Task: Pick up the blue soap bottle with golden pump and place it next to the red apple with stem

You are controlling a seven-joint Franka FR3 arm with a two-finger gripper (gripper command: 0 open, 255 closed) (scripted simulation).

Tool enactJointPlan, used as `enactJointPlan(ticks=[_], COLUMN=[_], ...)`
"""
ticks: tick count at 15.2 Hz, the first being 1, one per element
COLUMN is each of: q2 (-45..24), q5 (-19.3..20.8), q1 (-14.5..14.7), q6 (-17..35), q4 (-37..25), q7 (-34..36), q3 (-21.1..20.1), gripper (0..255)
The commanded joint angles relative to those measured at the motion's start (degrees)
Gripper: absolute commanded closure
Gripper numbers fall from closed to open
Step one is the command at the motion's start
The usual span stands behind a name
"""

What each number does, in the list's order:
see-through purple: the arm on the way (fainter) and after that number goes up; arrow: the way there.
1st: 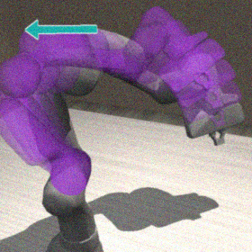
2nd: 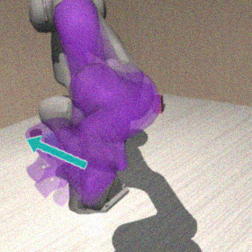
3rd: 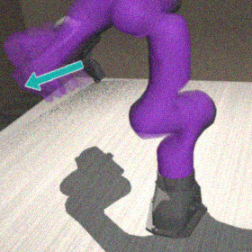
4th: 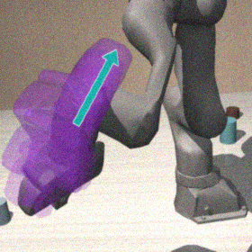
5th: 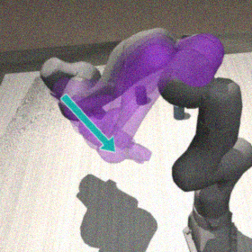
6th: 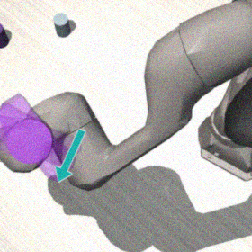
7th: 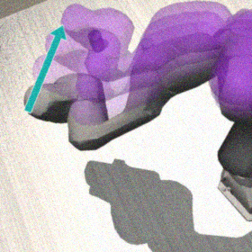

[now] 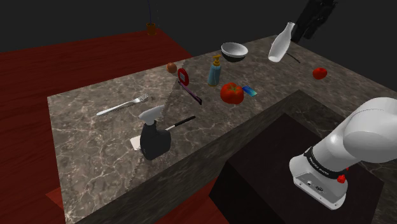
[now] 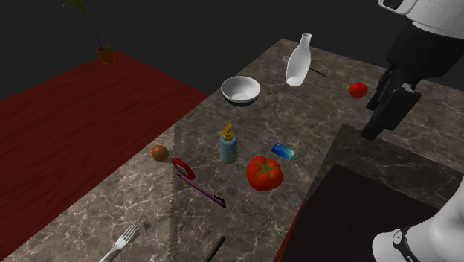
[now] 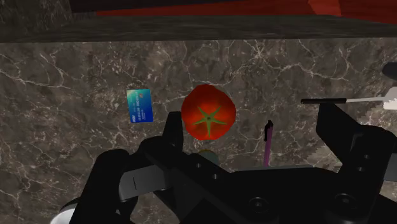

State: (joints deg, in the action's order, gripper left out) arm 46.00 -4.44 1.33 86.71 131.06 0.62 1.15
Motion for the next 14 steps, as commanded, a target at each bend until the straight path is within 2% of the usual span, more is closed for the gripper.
enactJointPlan(ticks=[1, 7, 14], q2=[0.0, -13.1, -29.3], q5=[0.0, -0.7, -0.4], q1=[0.0, -1.1, -2.3], q6=[0.0, 6.8, 12.3], q4=[0.0, -3.6, -11.1], q7=[0.0, 5.7, 12.3], q3=[0.0, -2.6, -4.5], gripper=[0, 0, 0])
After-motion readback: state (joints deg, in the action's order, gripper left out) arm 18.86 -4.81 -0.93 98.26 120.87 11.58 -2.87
